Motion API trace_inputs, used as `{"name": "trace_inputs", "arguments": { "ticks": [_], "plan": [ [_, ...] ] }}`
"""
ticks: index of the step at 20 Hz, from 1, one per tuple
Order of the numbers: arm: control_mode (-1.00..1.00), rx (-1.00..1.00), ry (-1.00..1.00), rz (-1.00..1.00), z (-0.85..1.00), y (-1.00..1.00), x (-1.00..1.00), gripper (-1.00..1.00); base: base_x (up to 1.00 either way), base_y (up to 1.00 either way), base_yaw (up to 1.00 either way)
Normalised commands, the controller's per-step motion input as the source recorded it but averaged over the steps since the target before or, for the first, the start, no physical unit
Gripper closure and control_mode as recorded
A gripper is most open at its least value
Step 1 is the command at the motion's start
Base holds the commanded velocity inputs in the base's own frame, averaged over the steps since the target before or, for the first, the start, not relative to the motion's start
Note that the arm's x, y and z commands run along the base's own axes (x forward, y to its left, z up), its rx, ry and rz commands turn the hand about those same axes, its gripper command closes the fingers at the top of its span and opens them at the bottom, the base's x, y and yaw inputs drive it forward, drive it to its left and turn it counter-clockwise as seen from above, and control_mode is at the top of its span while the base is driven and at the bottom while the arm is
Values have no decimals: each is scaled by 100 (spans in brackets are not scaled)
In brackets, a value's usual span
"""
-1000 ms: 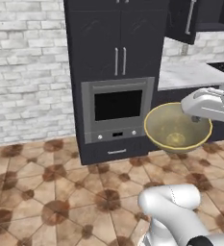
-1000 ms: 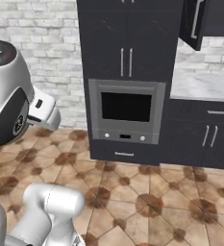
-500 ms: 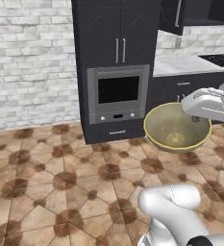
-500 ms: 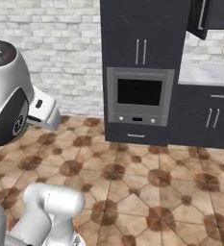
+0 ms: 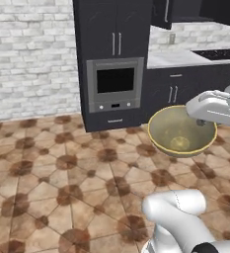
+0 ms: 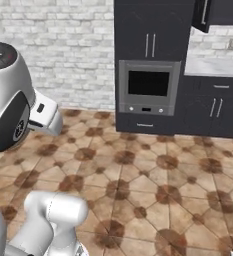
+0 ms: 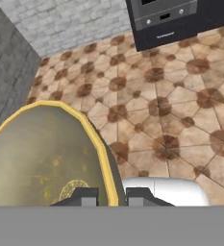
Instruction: Take the smaller bowl and place it next to the appetizer plate on the dining counter , and place the larger bowl next to the plate with cooked food.
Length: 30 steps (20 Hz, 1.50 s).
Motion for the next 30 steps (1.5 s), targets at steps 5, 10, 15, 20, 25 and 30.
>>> {"name": "trace_inputs", "arguments": {
  "ticks": [5, 10, 15, 20, 25, 30],
  "plan": [
    [100, 0, 0, 0, 0, 0, 0, 100, -100, 15, 0],
    [100, 0, 0, 0, 0, 0, 0, 100, -100, 9, 0],
    [100, 0, 0, 0, 0, 0, 0, 100, -100, 0, 0],
    [100, 0, 0, 0, 0, 0, 0, 100, -100, 0, 0],
    [100, 0, 0, 0, 0, 0, 0, 100, -100, -3, 0],
    [100, 0, 0, 0, 0, 0, 0, 100, -100, -22, -5]
  ]
}}
